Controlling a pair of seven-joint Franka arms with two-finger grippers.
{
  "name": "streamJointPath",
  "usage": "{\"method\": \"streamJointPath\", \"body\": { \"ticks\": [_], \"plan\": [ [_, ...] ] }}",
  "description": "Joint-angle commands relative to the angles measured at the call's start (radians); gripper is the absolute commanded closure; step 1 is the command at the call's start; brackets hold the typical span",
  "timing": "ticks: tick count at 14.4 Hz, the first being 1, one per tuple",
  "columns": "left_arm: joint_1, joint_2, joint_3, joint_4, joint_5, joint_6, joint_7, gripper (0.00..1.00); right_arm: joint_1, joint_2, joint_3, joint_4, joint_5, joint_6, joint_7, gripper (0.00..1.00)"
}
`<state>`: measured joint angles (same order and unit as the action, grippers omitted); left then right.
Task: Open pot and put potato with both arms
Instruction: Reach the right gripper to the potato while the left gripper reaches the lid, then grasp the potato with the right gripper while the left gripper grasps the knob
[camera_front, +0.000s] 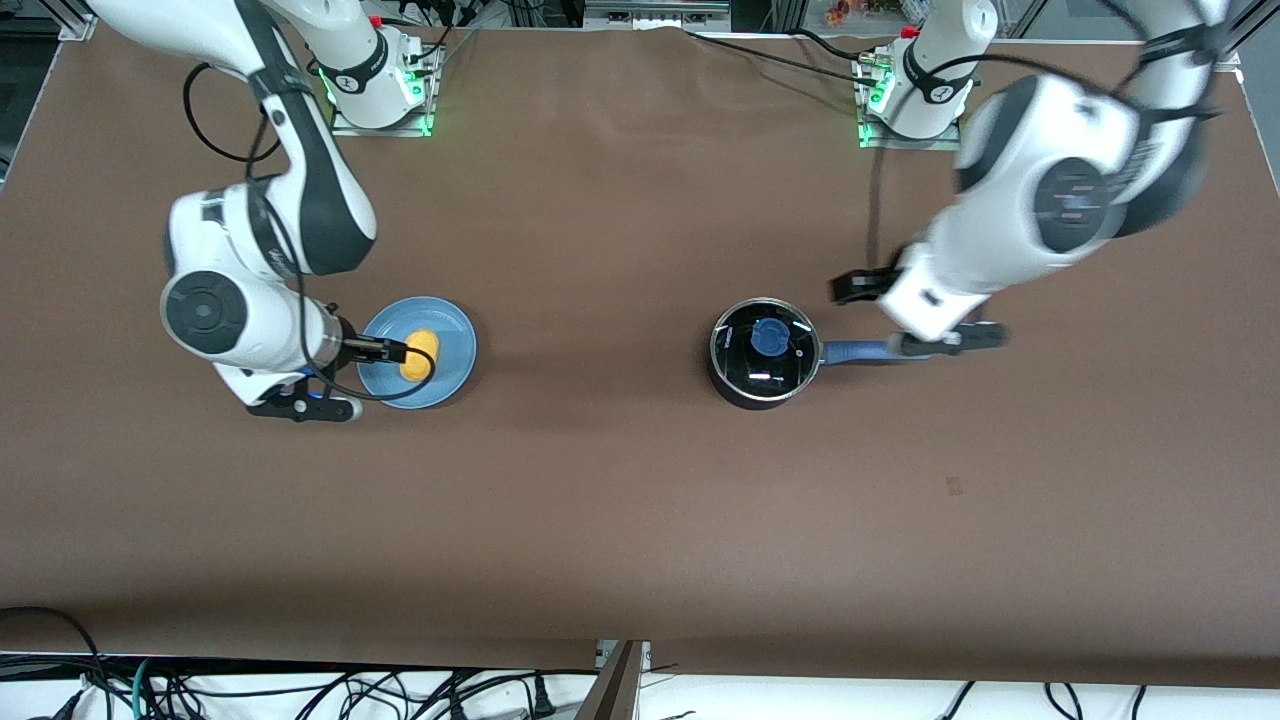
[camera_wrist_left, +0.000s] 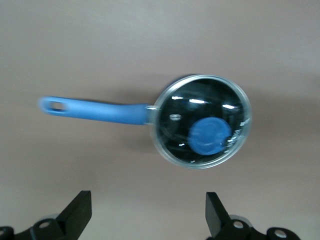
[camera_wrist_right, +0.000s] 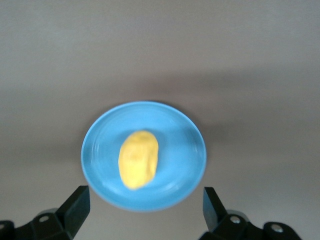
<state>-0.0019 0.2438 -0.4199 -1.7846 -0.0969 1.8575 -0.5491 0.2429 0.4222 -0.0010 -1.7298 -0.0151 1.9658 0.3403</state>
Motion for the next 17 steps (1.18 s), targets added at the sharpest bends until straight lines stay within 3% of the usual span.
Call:
{"method": "streamJointPath", "body": {
  "ticks": [1,6,12,17],
  "plan": [
    [-0.036,0.063,-0.008,-0.036,-0.001,0.121,-0.055,0.0,0.006,-0.031,-0.002,-0.172,0.004,0.189,0.075,0.0],
    [-0.102,0.164,-0.01,-0.036,0.153,0.268,-0.157,0.0,0.018,0.021,0.009,-0.212,0.004,0.294,0.253,0.0],
    [-0.113,0.226,-0.01,-0.035,0.21,0.333,-0.16,0.0,0.021,0.073,0.019,-0.229,0.004,0.395,0.29,0.0],
    [-0.133,0.258,-0.008,-0.027,0.214,0.342,-0.18,0.0,0.021,0.067,0.019,-0.266,0.003,0.392,0.283,0.0]
  ]
}}
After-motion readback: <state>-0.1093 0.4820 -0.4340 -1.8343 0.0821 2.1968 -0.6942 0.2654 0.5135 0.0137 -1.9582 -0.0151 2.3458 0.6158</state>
